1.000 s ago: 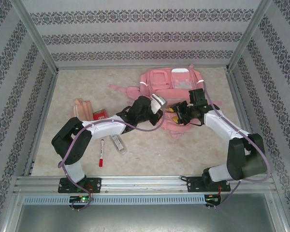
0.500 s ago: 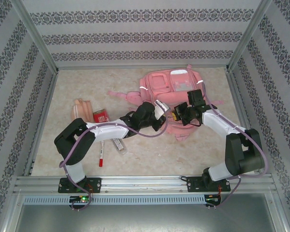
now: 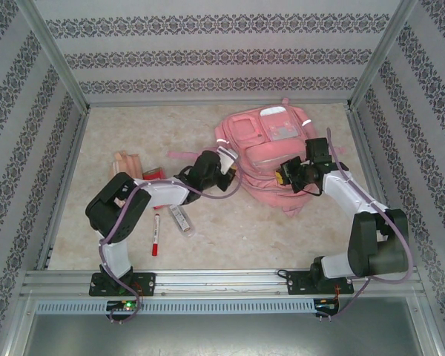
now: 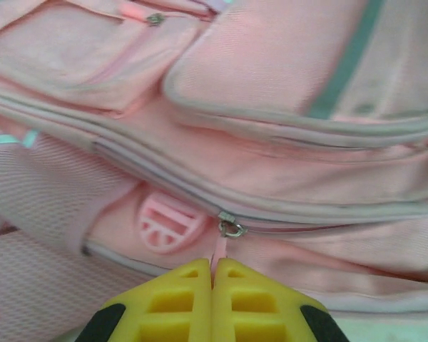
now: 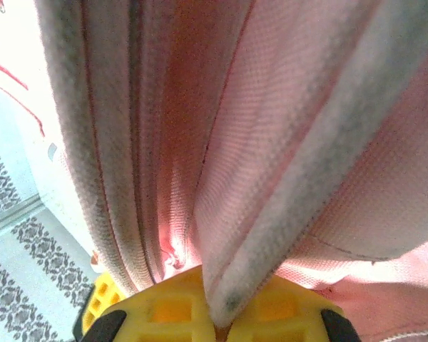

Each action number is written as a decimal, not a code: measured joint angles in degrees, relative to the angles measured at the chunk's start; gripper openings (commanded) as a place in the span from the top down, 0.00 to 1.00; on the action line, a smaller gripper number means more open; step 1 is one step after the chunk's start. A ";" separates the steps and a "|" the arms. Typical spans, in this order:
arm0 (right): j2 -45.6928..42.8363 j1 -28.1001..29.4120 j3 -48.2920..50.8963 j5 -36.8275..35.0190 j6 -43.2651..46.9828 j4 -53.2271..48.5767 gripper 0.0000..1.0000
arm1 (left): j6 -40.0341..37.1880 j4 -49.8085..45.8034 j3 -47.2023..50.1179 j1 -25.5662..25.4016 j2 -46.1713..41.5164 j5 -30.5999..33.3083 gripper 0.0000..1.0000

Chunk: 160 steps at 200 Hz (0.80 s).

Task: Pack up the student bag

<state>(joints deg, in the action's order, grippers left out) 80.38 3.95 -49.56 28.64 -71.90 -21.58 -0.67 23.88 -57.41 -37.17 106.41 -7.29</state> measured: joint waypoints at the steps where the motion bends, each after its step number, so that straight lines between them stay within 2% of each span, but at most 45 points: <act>1: 0.00 -0.02 0.00 0.09 0.04 -0.02 1.00 | 0.00 0.00 -0.04 0.11 0.00 -0.04 1.00; 28: -0.33 -0.87 0.00 2.71 1.81 -0.26 1.00 | -0.07 -2.01 -3.58 2.91 0.66 -1.62 1.00; 64: -0.50 -1.36 0.00 4.07 3.56 -0.57 1.00 | 0.07 -5.99 -10.40 6.49 5.84 -1.88 1.00; 111: -1.55 -1.33 0.13 4.48 5.11 -0.96 1.00 | 2.49 -9.66 -13.11 7.15 8.41 -1.92 1.00; 124: -1.99 -1.33 0.13 4.46 5.84 -1.07 0.94 | 3.43 -11.10 -14.08 7.19 8.44 -1.92 1.00; 132: -2.19 -1.33 0.13 4.44 6.27 -1.36 0.89 | 3.96 -11.98 -14.71 7.21 8.44 -1.95 0.92; 146: -2.38 -1.36 0.07 4.42 7.26 -2.43 0.79 | 4.04 -12.81 -15.21 7.28 8.41 -2.60 0.65; 160: -2.82 -1.49 -0.22 4.44 9.05 -4.98 0.71 | 4.20 -12.85 -14.67 7.98 8.22 -3.21 0.49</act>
<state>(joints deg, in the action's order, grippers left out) 77.56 2.46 -49.78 33.08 -62.85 -26.57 3.53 11.03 -72.07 -29.19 114.63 -10.50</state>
